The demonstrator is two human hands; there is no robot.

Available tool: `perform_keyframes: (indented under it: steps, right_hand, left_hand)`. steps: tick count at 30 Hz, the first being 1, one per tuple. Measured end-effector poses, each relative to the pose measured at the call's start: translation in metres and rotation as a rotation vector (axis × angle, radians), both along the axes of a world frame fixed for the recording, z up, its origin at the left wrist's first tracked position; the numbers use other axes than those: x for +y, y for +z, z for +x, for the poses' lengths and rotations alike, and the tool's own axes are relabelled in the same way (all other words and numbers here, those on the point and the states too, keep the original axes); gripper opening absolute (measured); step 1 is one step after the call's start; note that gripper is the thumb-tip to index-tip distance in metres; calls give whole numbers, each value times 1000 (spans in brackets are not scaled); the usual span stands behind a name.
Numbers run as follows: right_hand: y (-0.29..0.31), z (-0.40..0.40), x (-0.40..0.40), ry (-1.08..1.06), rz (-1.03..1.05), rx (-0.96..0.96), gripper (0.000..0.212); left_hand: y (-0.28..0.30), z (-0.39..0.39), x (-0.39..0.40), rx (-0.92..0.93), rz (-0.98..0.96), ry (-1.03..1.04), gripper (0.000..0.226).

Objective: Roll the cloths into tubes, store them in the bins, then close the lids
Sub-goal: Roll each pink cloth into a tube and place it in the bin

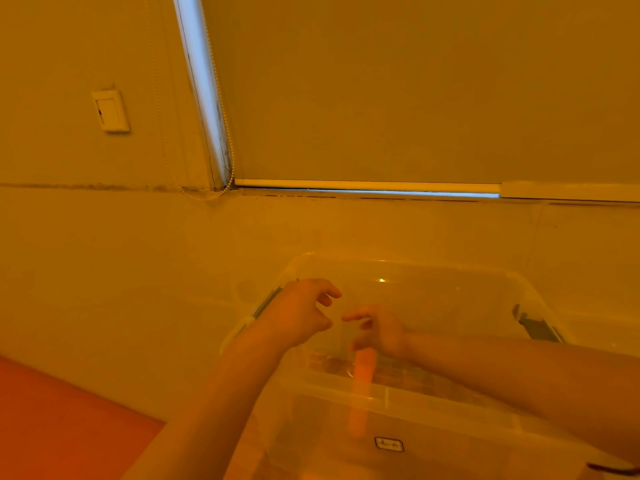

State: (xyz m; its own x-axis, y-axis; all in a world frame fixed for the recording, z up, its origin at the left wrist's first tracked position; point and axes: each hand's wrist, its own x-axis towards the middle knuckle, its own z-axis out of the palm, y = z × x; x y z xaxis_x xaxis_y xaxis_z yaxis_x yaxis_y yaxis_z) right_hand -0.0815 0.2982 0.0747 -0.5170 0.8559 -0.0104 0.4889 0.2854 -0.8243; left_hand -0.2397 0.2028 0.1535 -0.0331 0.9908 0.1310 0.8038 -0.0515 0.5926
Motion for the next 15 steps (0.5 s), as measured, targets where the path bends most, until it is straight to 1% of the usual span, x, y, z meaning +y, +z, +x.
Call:
perform_keyframes:
  steps: [3, 5, 7, 9, 15]
  right_hand:
    - [28, 9, -9, 9, -12, 38, 58]
    - [50, 19, -17, 18, -68, 49, 58]
    - [70, 32, -26, -6, -113, 79, 58]
    - [88, 45, -38, -48, -107, 127, 59]
    - [141, 90, -101, -188, -131, 403, 60]
  left_hand:
    - [1, 2, 0, -47, 50, -6, 45]
    - [6, 4, -3, -97, 79, 10, 44]
    - [13, 8, -8, -97, 113, 35, 44]
    - [20, 13, -14, -97, 139, 63, 44]
    - [49, 47, -52, -214, 200, 77, 45]
